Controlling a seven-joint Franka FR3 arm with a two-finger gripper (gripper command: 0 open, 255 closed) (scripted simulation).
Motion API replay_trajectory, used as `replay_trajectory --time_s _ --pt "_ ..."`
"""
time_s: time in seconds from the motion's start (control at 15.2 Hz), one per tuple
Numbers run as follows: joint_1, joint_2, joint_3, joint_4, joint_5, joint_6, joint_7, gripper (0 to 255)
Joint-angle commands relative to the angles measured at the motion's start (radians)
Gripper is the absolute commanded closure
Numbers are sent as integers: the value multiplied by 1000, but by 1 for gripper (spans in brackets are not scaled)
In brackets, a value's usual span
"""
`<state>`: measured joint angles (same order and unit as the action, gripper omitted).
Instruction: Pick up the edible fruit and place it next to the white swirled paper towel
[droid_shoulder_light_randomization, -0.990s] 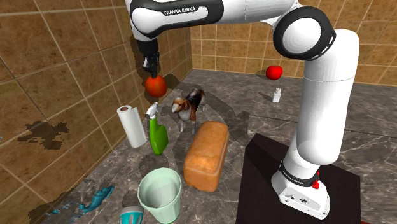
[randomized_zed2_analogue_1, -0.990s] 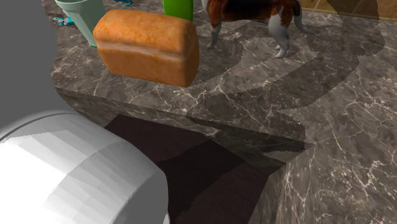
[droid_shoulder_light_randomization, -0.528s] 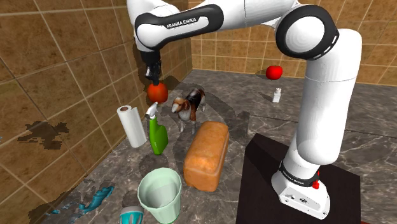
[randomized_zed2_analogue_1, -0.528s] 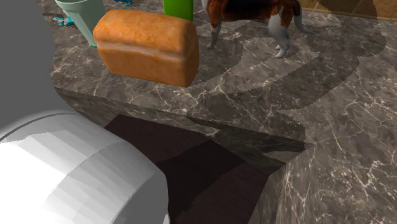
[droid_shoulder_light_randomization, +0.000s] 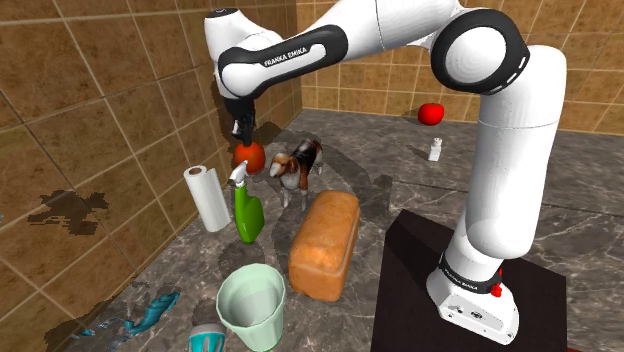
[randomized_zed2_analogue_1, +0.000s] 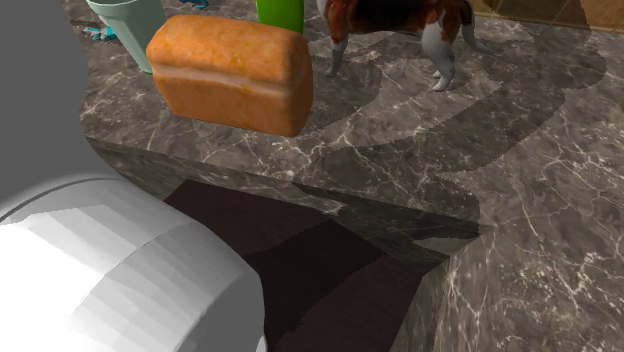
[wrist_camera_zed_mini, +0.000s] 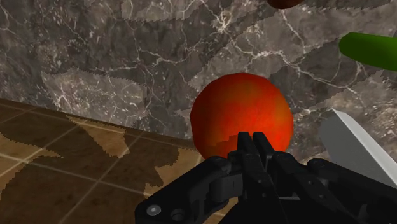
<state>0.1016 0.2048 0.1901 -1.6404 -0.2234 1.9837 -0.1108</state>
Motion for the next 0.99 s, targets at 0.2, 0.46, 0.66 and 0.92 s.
replay_trajectory --time_s 0.2,0.46,0.66,0.92 --pt "-1 5 -2 -60 -7 65 13 255" --pt "-2 15 -4 -100 -15 114 24 255" --pt "-1 25 -5 -127 -21 150 33 255" --pt "-1 41 -8 -159 -32 197 46 255"
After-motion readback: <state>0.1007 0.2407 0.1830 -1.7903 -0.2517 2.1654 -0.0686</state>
